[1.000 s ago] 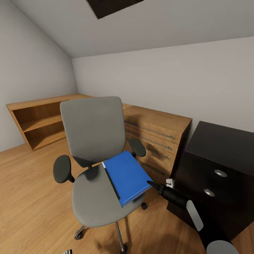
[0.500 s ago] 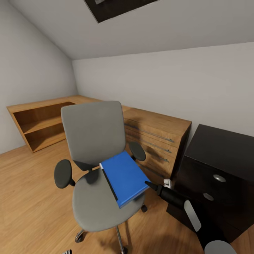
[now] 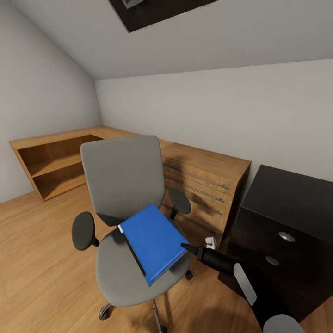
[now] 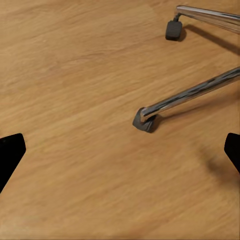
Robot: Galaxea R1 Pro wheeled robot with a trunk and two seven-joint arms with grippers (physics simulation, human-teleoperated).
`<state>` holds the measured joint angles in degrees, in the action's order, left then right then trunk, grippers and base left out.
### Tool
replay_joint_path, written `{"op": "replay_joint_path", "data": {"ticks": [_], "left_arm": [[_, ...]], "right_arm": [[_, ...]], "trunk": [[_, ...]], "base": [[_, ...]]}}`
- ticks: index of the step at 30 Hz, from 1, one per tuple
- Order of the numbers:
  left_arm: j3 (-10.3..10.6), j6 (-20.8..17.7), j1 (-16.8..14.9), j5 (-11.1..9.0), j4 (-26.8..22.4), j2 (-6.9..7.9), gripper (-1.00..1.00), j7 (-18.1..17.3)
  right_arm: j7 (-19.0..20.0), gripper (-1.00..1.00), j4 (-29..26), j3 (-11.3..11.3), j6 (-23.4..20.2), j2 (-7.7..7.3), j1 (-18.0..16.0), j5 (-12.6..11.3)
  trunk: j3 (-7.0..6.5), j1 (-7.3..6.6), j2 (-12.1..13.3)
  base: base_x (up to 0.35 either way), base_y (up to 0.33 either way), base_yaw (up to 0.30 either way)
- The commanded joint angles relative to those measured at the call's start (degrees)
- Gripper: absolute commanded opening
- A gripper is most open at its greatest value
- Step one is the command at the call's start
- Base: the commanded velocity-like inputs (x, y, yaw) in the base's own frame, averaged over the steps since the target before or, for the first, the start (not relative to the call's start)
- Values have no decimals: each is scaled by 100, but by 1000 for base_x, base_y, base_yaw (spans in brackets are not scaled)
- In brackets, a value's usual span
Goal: In the bedroom, organize the workspace by keeping the computer under the desk, ensuring the monitor is on the desk, placing the keyboard on the desk next to the monitor, placing the mouse on the desk next to the keyboard, moving the folder from the swivel chair onto the desk next to the mouse, stacking the notebook on top of the folder with the pen on top of the notebook, and positioning the swivel chair next to the desk.
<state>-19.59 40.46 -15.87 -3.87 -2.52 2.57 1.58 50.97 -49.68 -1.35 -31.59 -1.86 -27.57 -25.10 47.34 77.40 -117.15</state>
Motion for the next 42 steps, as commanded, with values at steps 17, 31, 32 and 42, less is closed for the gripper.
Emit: {"op": "replay_joint_path", "data": {"ticks": [17,31,32,42], "left_arm": [[43,15,-4,-51,76,33,100,18],[29,-17,-4,-55,76,94,100,20],[25,-23,-4,-57,76,97,100,24],[5,143,-4,-110,76,57,100,140]], "right_arm": [[-5,-100,2,20,-33,-7,-3,-22],[-6,-100,2,-20,-61,-7,-4,-50],[-7,-100,2,-21,-63,-7,-3,-51],[0,-100,-4,-23,-47,-20,-4,-49]], "trunk": [[5,-1,-2],[5,-1,-2],[5,-1,-2],[5,-1,-2]], "base": [[-154,0,0],[-93,-18,0],[-3,-1,0],[-1,0,0]]}}
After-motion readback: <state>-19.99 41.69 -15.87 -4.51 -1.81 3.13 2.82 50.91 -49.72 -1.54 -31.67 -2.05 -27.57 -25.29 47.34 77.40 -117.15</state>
